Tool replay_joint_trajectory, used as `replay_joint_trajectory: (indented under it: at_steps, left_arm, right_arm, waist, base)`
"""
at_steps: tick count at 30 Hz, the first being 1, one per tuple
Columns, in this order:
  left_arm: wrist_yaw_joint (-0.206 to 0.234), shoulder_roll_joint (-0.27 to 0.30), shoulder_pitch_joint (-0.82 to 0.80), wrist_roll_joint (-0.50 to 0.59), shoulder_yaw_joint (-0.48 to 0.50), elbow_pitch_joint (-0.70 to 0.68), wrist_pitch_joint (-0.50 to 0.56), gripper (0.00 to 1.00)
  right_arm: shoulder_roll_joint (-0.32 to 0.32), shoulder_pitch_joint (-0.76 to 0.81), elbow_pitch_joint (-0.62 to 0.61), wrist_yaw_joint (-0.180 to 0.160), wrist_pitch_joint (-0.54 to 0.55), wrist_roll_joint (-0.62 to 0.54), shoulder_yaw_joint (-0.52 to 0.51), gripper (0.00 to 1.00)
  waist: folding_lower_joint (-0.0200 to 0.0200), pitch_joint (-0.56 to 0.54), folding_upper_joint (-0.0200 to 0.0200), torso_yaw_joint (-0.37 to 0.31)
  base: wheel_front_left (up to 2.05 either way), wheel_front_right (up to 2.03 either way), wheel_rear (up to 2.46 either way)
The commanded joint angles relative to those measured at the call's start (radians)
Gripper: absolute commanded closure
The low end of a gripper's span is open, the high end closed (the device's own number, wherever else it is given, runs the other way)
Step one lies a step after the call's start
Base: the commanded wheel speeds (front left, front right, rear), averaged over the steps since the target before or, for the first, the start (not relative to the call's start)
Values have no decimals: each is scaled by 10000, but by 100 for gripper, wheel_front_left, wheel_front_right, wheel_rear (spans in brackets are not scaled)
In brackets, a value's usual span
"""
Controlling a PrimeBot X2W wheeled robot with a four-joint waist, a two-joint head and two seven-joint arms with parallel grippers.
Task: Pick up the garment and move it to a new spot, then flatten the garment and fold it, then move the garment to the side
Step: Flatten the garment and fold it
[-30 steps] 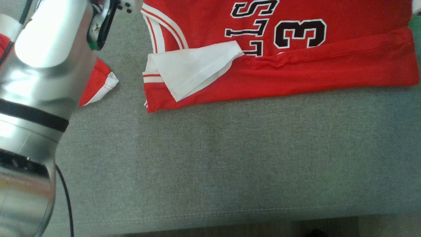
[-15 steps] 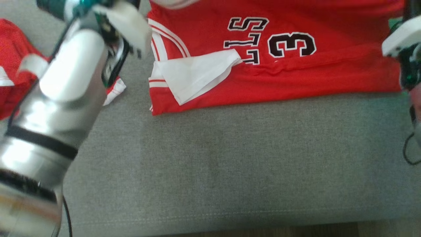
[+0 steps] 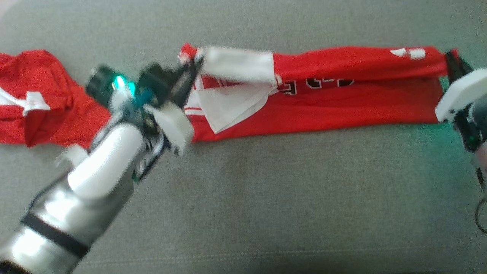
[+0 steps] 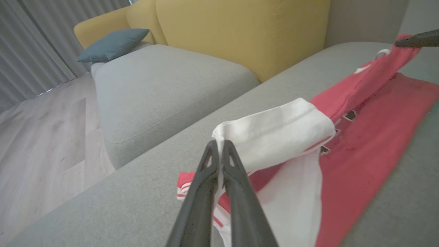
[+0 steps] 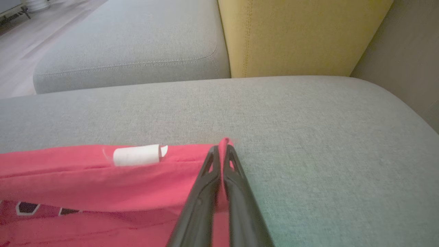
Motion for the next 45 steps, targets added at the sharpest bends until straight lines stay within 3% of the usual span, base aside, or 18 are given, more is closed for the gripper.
replay_joint_trajectory:
  at_steps: [1, 12, 24, 25, 26, 27, 28, 29, 34, 38, 41, 45]
  left_arm:
    - [145, 493, -96, -54, 277, -528, 149, 100]
    - [596, 944, 1347, -221, -236, -1709, 989, 100]
    - [891, 907, 1674, 104, -652, -1049, 906, 100]
    - [933, 864, 1708, 91, -651, -922, 856, 97]
    - [969, 823, 1741, 82, -656, -793, 813, 75]
    - [1032, 785, 1767, 85, -651, -668, 755, 53]
    - [1104, 745, 1794, 86, -636, -549, 684, 17]
    - [1181, 694, 1837, 38, -586, -445, 606, 0]
    - [1708, 386, 2190, -541, 53, -145, -89, 0]
    - [2304, 135, 2542, -1149, 1031, -350, -706, 0]
    - [2639, -65, 2932, -1445, 1941, -973, -891, 0]
    - [2933, -472, 3778, -944, 3568, -2631, -910, 0]
  right_arm:
    - [-316, 203, -310, 63, 205, 162, 247, 100]
    - [-836, 1130, -756, 63, 1355, 704, 1043, 100]
    - [-844, 1568, -1001, 63, 1986, 1062, 1561, 100]
    - [-846, 1605, -1045, 63, 2076, 1112, 1612, 93]
    - [-852, 1639, -1101, 63, 2141, 1153, 1665, 4]
    - [-863, 1666, -1149, 63, 2193, 1194, 1705, 0]
    - [-874, 1687, -1213, 63, 2211, 1239, 1732, 0]
    - [-887, 1710, -1283, 63, 2198, 1306, 1731, 0]
    - [-934, 1824, -1703, 63, 1742, 1640, 1490, 0]
    - [-882, 1984, -2384, 63, 615, 1929, 964, 0]
    - [-836, 2246, -3139, 63, -623, 1838, 649, 0]
    - [-571, 2858, -3999, 63, -1831, 1508, -95, 0]
  waist:
    - [0, -280, -1, 30]
    - [0, -700, -1, -102]
    - [0, -851, -1, -222]
    - [0, -876, -1, -245]
    - [0, -904, -1, -272]
    - [0, -933, -1, -295]
    - [0, -968, -1, -319]
    - [0, -1007, -1, -340]
    - [0, -1201, -1, -397]
    - [0, -1307, -1, -366]
    - [0, -1382, -1, -307]
    - [0, -1497, -1, -215]
  base:
    - [0, 0, 0]
    - [0, 0, 0]
    - [0, 0, 0]
    - [0, 0, 0]
    - [0, 0, 0]
    - [0, 0, 0]
    - [0, 0, 0]
    - [0, 0, 0]
    - [0, 0, 0]
    - [0, 0, 0]
    - [0, 0, 0]
    - [0, 0, 0]
